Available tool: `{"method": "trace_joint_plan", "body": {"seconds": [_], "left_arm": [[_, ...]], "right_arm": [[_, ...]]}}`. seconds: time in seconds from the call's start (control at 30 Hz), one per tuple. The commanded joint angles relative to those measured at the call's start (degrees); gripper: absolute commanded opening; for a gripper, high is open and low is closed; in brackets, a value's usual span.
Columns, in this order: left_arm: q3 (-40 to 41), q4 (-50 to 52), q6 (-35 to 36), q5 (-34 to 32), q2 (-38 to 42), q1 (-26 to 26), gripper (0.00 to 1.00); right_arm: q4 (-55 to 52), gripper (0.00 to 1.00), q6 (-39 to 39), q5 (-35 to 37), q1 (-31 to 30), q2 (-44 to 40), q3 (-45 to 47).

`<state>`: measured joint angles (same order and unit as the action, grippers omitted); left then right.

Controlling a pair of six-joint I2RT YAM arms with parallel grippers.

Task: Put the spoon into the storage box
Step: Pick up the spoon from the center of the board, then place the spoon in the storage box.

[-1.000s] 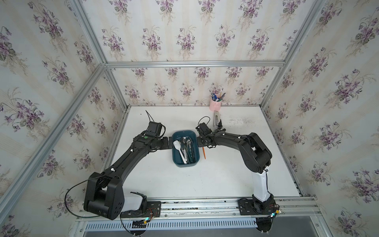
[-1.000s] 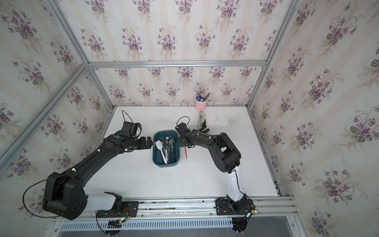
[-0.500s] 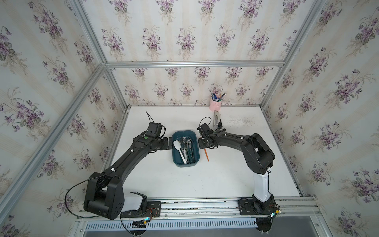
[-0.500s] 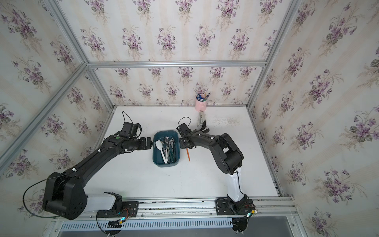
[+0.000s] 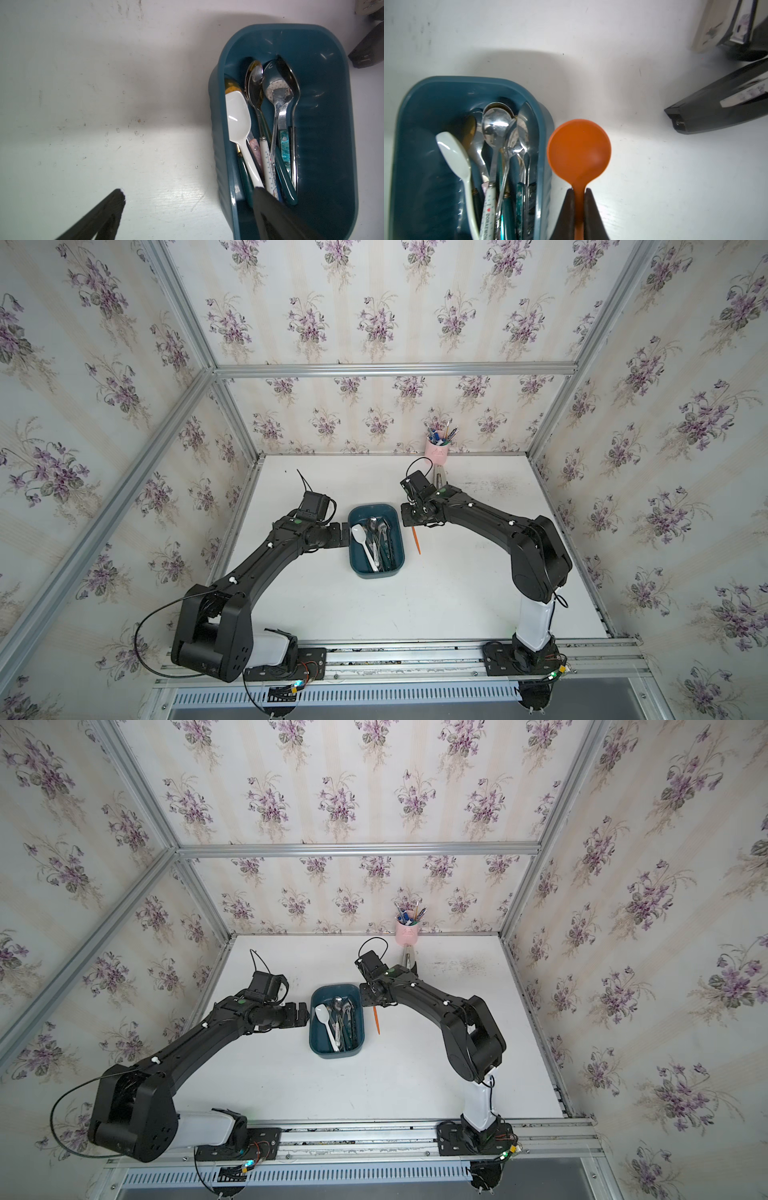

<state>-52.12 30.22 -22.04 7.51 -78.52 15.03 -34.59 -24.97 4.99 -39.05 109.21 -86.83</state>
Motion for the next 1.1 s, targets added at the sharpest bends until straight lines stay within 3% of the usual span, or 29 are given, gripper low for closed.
{"method": "trace_joint_plan", "body": {"seconds": [0.0, 0.43, 0.67, 1.07], "left_arm": [[0.69, -1.11, 0.43, -1.07, -0.23, -0.13, 1.00], [1.28, -1.60, -0.26, -0.92, -1.01, -0.13, 1.00], [1.31, -1.27, -0.24, -1.18, -0.62, -0.14, 1.00], [0.90, -0.61, 0.13, -1.26, -0.14, -0.10, 1.00]], "right_arm": [[-3.74, 0.02, -1.99, -1.64, -0.28, -1.49, -1.95], [-2.93, 0.01, -3.03, -8.12, -5.28, 4.46, -11.65], [0.95, 0.01, -3.41, -12.23, -6.56, 8.66, -11.33], [4.16, 0.03, -2.41, -11.62, -7.36, 13.74, -7.69]]}}
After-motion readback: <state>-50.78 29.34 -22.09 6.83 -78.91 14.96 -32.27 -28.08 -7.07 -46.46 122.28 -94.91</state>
